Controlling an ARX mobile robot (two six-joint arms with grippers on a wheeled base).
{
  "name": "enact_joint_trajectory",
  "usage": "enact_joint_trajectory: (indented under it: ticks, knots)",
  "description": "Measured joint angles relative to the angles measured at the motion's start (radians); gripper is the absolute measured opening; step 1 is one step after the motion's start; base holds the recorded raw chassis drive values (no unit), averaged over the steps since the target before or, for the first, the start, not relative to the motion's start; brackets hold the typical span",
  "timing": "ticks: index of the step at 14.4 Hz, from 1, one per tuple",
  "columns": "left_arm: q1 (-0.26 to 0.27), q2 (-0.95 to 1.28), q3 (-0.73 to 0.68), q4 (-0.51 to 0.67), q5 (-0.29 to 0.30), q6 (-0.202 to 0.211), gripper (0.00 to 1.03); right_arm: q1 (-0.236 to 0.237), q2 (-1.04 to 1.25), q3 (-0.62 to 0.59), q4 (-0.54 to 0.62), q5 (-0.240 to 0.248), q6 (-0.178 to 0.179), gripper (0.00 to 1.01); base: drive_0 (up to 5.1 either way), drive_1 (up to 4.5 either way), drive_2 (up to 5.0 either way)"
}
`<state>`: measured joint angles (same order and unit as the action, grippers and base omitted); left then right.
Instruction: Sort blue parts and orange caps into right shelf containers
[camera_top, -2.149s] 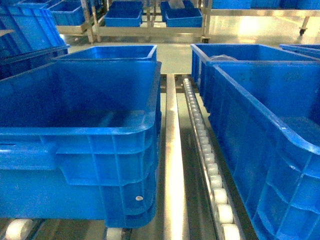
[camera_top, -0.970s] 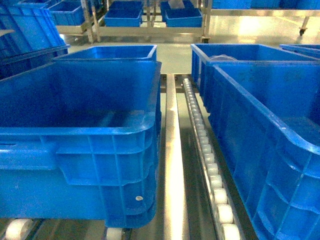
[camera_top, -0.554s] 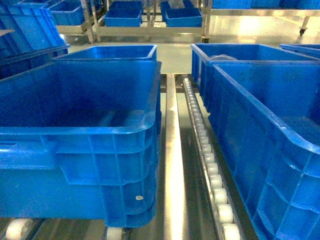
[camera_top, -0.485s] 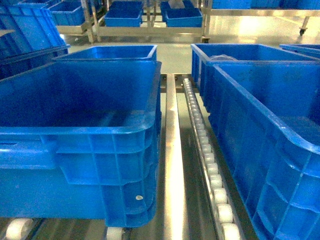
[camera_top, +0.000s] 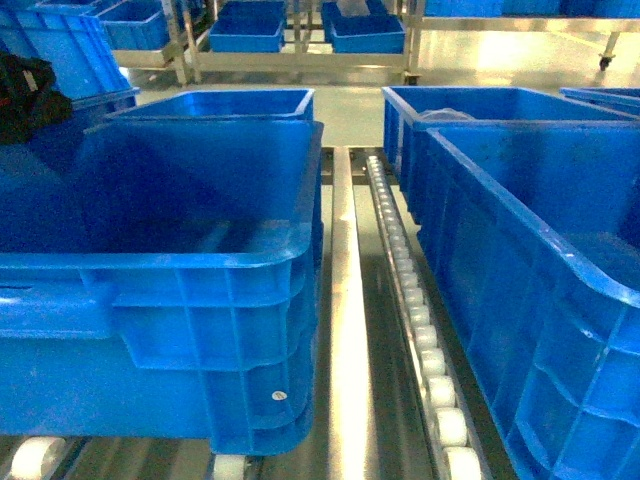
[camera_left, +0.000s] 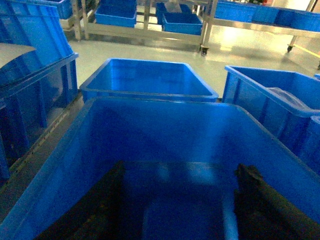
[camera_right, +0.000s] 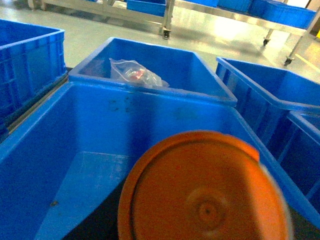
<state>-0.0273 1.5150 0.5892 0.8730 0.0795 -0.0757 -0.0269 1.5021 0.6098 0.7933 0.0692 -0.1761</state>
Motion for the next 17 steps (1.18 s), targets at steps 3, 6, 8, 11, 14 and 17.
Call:
enact_joint_trajectory:
  ticks: [3,6,8,11,14,17]
  knots:
    - [-0.008,-0.011,-0.002,0.025,0.015,-0.010,0.99,0.007,-0.001,0.000,0.022,-0.006,0.007,0.89,0.0,0.00,0.0]
    - [-0.008,-0.057,-0.025,0.010,-0.038,-0.023,0.98,0.008,0.000,-0.001,-0.006,0.024,0.008,0.98,0.0,0.00,0.0]
    - [-0.009,-0.063,-0.027,0.012,-0.051,-0.020,0.97,0.009,0.000,-0.003,0.013,0.022,0.020,0.97,0.0,0.00,0.0]
    - [0.031,-0.192,-0.211,0.064,-0.084,0.053,0.57,0.027,-0.120,-0.207,0.184,-0.070,0.144,0.56,0.0,0.00,0.0]
    - [0.027,-0.369,-0.375,0.046,-0.080,0.058,0.07,0.027,-0.302,-0.381,0.169,-0.070,0.161,0.05,0.0,0.00,0.0]
    - [0.027,-0.573,-0.486,-0.048,-0.080,0.059,0.02,0.027,-0.479,-0.514,0.159,-0.070,0.162,0.02,0.0,0.00,0.0]
